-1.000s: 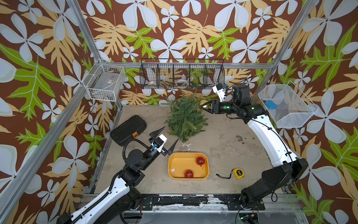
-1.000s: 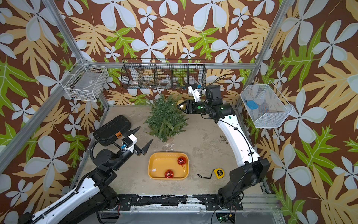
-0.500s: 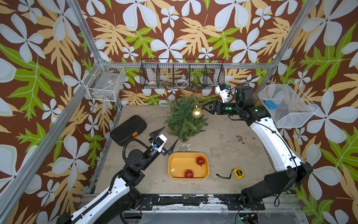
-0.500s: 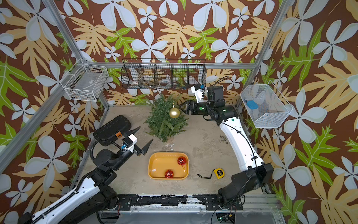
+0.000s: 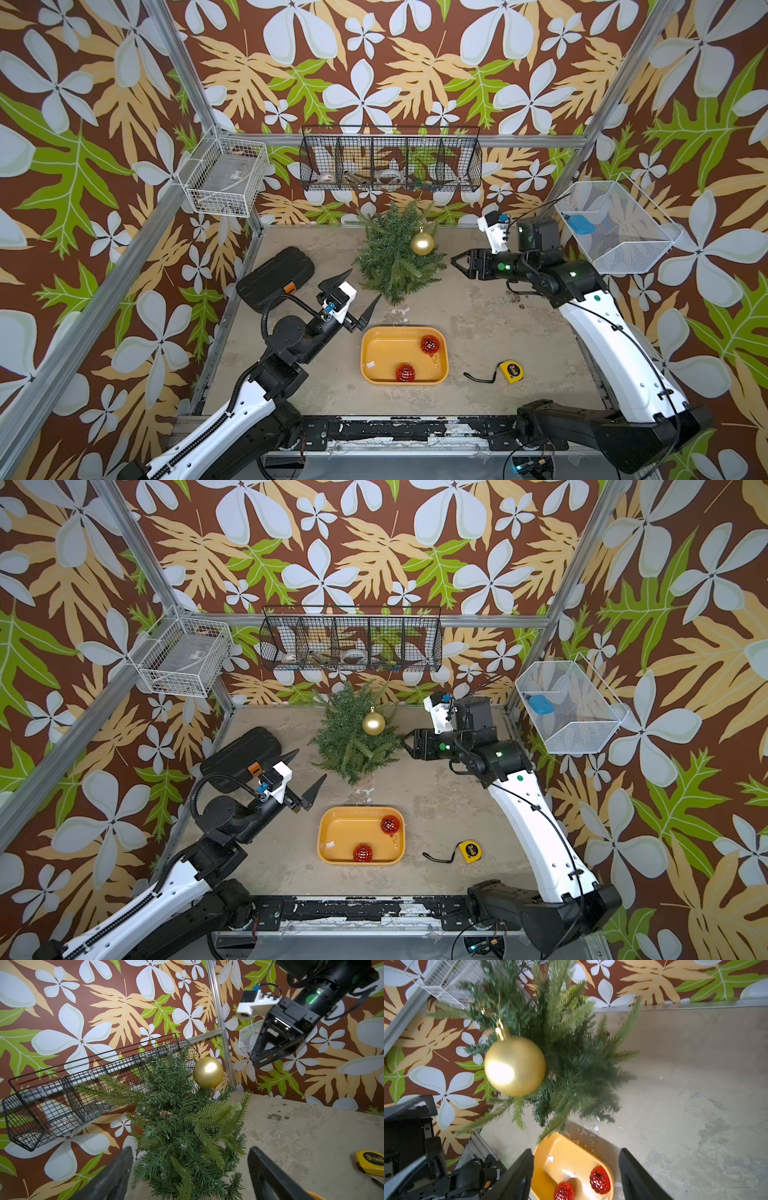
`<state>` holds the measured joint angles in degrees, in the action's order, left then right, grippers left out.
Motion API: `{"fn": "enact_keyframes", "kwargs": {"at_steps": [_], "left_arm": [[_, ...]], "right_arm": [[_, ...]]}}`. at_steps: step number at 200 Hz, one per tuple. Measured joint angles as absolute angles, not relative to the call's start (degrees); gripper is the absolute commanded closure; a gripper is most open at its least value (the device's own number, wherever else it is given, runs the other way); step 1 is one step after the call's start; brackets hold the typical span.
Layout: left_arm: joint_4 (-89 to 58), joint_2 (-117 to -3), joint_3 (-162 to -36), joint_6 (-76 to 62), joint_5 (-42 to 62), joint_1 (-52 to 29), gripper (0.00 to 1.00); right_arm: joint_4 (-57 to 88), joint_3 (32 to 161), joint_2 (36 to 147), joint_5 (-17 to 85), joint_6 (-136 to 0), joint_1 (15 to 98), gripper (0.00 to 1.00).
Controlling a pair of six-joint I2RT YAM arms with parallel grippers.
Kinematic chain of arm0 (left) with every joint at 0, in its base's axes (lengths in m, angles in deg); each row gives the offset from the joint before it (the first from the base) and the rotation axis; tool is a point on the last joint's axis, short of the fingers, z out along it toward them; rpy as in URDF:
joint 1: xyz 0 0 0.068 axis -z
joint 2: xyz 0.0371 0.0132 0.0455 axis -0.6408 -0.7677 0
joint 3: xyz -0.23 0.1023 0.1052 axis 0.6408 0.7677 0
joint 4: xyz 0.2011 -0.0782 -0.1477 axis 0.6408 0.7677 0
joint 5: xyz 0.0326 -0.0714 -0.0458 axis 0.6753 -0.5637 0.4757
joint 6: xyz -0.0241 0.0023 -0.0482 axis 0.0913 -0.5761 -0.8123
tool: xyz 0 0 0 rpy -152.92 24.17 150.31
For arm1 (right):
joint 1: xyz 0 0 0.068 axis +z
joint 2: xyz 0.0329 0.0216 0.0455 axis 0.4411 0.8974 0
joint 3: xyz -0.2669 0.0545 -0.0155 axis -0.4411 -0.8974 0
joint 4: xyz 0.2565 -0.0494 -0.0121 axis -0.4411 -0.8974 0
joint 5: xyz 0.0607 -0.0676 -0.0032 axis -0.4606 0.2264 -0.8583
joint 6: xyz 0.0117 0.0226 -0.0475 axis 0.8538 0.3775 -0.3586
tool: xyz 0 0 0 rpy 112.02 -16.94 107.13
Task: Decorate the small christmas tree with ornaments
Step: Hang an ornament on the christmas tree, then pick up an ornament from the container.
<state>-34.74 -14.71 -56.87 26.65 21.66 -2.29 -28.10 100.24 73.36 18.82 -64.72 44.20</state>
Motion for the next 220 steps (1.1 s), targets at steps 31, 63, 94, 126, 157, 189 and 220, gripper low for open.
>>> {"fn": "enact_keyframes", "kwargs": {"at_steps": [31, 63, 94, 126, 157, 189, 220], "left_arm": [[-29.2, -10.8, -56.9, 23.3, 23.2, -2.3, 0.13], [-24.8, -7.2, -55.6, 19.3, 24.3, -2.3, 0.13], [-23.2, -5.6, -54.0, 17.0, 25.1, -2.3, 0.13], [-23.4, -5.7, -53.1, 14.9, 25.1, -2.3, 0.13], [-23.4, -5.4, -53.1, 14.7, 24.8, -2.3, 0.13], [-23.5, -4.3, -53.0, 14.6, 24.9, -2.3, 0.13], [-23.5, -4.3, -53.0, 14.7, 25.0, -2.3, 0.13]], "right_arm": [[-28.7, 91.0, 67.7, 21.9, -62.6, 49.8, 0.37], [-28.7, 81.9, 65.1, 27.6, -58.6, 59.7, 0.38], [-26.9, 75.0, 67.0, 31.0, -53.1, 70.5, 0.36], [-25.2, 75.3, 75.9, 33.3, -50.5, 79.4, 0.31], [-24.3, 78.5, 84.6, 35.5, -49.7, 83.5, 0.29], [-22.8, 79.5, 91.2, 36.7, -49.4, 85.6, 0.28], [-20.8, 79.1, 95.3, 36.2, -49.2, 86.5, 0.28]]}}
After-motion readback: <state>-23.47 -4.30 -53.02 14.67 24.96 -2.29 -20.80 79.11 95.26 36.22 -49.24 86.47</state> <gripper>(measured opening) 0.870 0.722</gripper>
